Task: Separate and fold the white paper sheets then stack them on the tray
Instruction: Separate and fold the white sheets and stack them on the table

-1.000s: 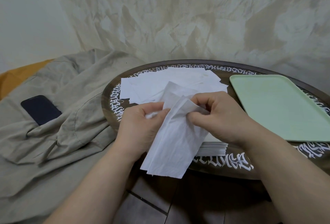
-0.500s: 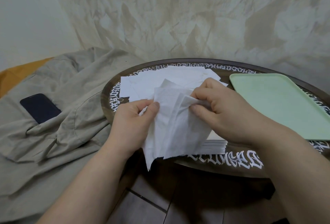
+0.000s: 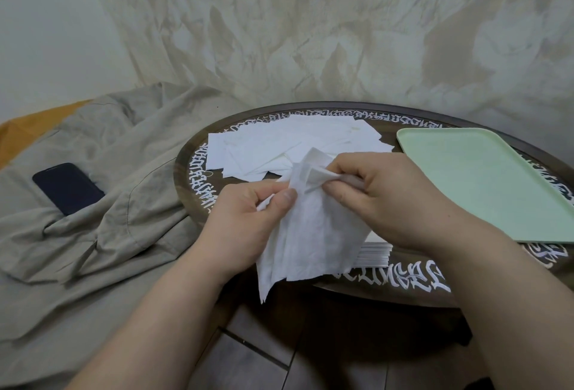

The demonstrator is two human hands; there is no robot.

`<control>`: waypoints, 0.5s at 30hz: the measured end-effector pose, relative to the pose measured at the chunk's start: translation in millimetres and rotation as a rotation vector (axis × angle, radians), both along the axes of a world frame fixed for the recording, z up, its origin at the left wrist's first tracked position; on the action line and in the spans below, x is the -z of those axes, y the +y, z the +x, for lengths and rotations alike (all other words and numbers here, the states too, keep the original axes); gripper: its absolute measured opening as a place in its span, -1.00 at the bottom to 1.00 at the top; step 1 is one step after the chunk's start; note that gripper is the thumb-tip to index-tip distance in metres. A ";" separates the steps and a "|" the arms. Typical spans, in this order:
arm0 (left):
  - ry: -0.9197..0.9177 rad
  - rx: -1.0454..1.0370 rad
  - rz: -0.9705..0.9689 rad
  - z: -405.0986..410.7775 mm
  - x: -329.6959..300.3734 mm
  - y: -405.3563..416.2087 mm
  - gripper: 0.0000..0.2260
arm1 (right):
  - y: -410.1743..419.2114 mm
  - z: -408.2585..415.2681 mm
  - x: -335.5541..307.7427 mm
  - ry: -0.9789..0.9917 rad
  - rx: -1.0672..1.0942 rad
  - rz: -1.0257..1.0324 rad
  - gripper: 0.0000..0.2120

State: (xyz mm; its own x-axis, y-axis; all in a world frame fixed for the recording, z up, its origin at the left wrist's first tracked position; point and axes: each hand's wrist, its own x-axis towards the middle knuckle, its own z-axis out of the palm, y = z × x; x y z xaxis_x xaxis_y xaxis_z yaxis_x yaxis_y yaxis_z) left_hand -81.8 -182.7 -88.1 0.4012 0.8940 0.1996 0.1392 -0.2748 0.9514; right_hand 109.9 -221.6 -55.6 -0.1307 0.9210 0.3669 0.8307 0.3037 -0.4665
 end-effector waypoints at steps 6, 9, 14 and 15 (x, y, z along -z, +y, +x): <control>-0.040 0.055 -0.040 1.6 0.2 -1.4 -0.82 | 3.6 0.5 2.6 0.365 0.010 -0.077 -0.90; -0.084 0.062 -0.058 4.2 -3.3 -5.4 -0.89 | 4.2 0.7 2.9 0.434 0.025 -0.123 -0.87; -0.125 0.094 -0.079 6.8 -5.5 -9.8 -0.80 | 4.6 1.4 3.8 0.451 0.030 -0.135 -0.86; -0.127 0.094 -0.084 6.7 -5.4 -9.8 -0.81 | 4.2 1.5 3.7 0.447 0.023 -0.134 -0.86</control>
State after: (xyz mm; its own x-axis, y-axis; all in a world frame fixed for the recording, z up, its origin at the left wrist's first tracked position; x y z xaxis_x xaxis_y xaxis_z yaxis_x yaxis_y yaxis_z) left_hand -75.0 -192.5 -82.7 0.4605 0.8692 0.1802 -0.0060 -0.1999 0.9798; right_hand 111.3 -217.4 -59.3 0.0344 0.9649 0.2604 0.5449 0.2003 -0.8142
